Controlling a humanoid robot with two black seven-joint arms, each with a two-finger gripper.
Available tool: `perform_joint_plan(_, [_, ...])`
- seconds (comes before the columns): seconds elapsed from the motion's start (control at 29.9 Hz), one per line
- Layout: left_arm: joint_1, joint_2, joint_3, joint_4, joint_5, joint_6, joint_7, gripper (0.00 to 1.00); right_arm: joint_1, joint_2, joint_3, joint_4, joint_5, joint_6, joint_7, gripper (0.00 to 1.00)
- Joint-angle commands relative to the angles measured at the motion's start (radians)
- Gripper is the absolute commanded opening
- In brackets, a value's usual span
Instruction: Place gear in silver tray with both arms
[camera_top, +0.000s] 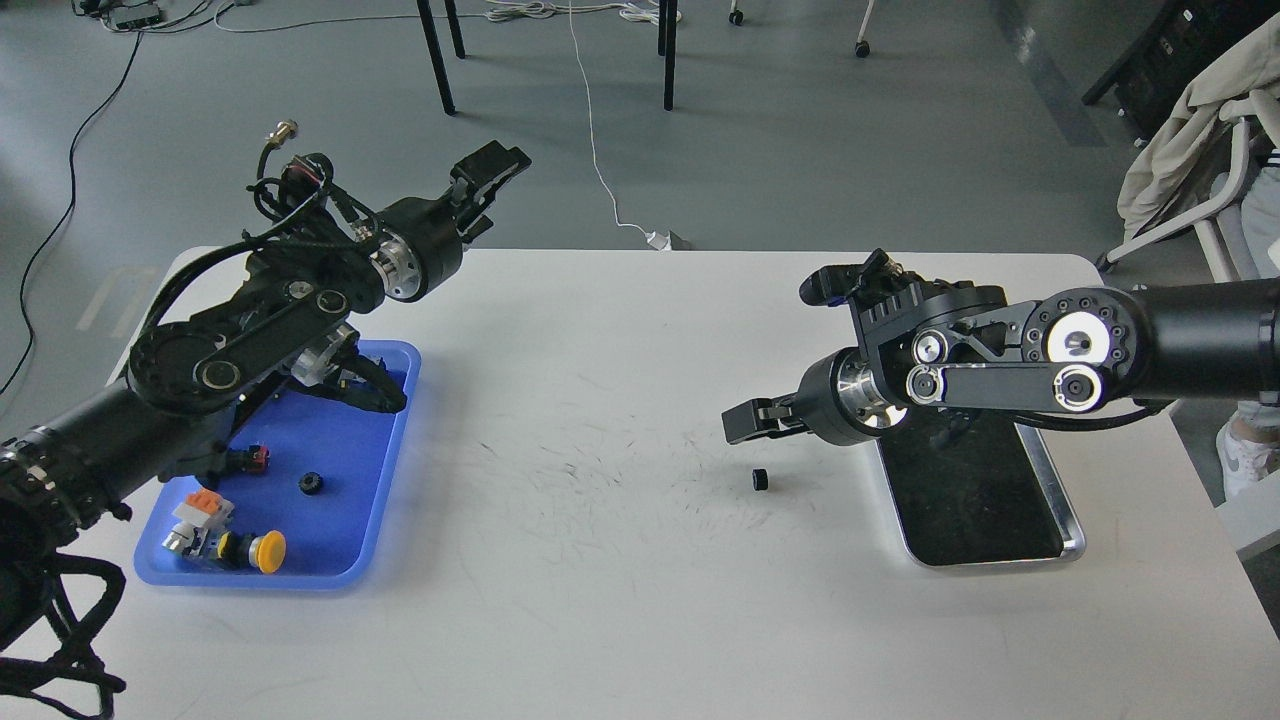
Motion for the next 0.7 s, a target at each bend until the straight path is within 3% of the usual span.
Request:
perform_joint_plan(0.0, [0.000, 0.001, 0.000, 0.000, 0.000, 0.000, 0.000, 0.98, 0.000, 0.015, -0.014, -0.006, -0.001, 0.001, -0.002, 0.86])
perform_joint_plan(0.67, [0.000, 0.017, 0.001, -0.001, 0.000, -0.003, -0.017, 0.98, -0.011, 0.096, -0.083, -0.027, -0.007, 0.019, -0.001, 0.63])
